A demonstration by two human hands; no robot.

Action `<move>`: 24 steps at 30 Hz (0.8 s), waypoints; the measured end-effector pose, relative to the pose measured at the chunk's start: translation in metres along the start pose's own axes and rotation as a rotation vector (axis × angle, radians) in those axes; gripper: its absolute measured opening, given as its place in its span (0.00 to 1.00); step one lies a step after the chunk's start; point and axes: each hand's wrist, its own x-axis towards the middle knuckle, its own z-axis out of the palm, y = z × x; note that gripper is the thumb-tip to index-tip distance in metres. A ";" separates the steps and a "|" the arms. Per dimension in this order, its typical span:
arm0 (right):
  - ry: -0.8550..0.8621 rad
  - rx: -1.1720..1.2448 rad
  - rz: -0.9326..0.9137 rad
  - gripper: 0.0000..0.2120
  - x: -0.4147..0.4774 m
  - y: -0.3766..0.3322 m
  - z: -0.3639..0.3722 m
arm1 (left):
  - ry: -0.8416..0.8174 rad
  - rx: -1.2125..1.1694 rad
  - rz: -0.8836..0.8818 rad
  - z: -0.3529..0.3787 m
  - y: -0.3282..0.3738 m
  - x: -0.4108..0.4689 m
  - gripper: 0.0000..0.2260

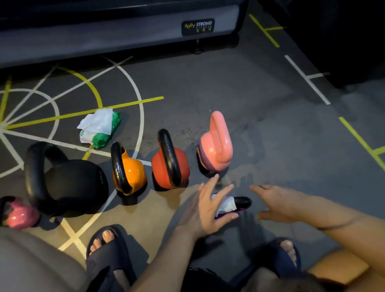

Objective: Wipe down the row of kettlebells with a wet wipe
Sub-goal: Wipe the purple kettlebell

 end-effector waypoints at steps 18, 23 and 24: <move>-0.117 0.110 -0.147 0.15 0.060 -0.003 0.003 | 0.363 -0.120 -0.611 0.044 0.010 0.011 0.19; -0.120 0.028 -0.113 0.18 0.059 0.004 0.006 | 0.211 0.100 -0.335 0.053 0.027 0.014 0.13; -0.108 0.037 -0.109 0.18 0.059 0.002 0.007 | 0.181 0.183 -0.237 0.052 0.017 0.009 0.14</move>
